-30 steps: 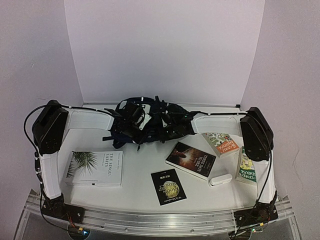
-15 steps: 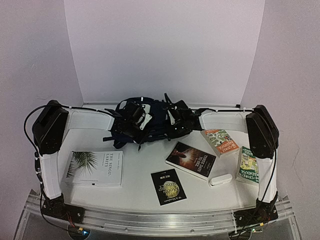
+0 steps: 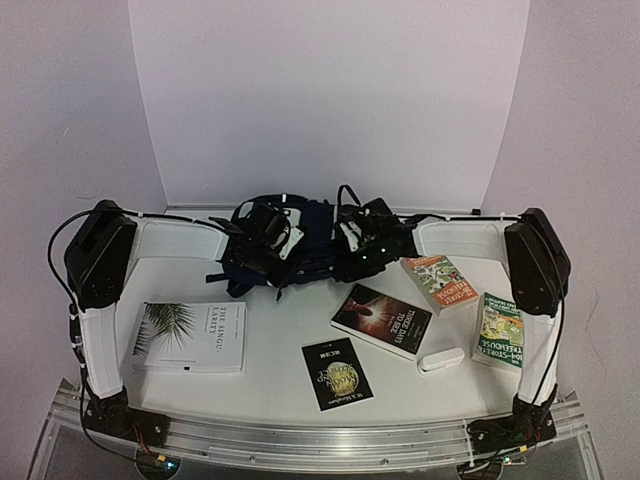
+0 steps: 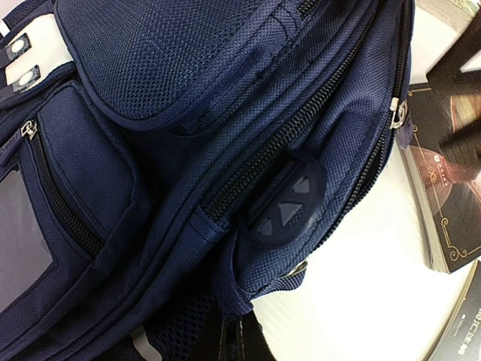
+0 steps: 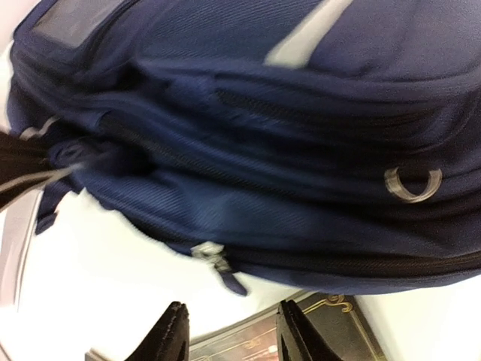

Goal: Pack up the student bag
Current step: Unzip the student bag at the center of the board.

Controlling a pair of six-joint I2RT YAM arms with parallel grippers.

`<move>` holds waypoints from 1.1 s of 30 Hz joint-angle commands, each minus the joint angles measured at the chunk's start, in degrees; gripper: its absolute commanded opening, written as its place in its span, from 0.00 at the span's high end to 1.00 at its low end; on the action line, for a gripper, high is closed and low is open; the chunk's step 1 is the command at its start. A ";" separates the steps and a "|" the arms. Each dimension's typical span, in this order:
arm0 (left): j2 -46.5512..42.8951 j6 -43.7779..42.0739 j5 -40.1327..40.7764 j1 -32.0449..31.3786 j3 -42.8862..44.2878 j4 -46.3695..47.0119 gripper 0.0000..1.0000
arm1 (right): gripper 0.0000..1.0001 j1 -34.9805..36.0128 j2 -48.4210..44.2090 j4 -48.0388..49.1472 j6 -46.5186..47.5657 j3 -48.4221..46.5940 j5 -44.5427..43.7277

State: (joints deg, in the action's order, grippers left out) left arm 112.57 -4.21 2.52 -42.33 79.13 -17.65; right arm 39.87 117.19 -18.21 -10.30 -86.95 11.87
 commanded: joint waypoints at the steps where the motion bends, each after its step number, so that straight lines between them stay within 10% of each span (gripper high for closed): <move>1: -2.67 1.17 -0.82 0.17 2.06 2.22 1.00 | 0.56 0.21 -2.79 0.87 2.23 0.85 3.79; 33: -4.39 1.74 -2.35 0.09 0.61 3.71 1.00 | 0.65 -1.64 8.31 2.98 -4.36 -6.82 5.40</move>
State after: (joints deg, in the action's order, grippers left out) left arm 112.25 -3.97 1.45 -42.26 78.94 -17.54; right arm 38.28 124.74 -17.21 -13.35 -91.18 18.84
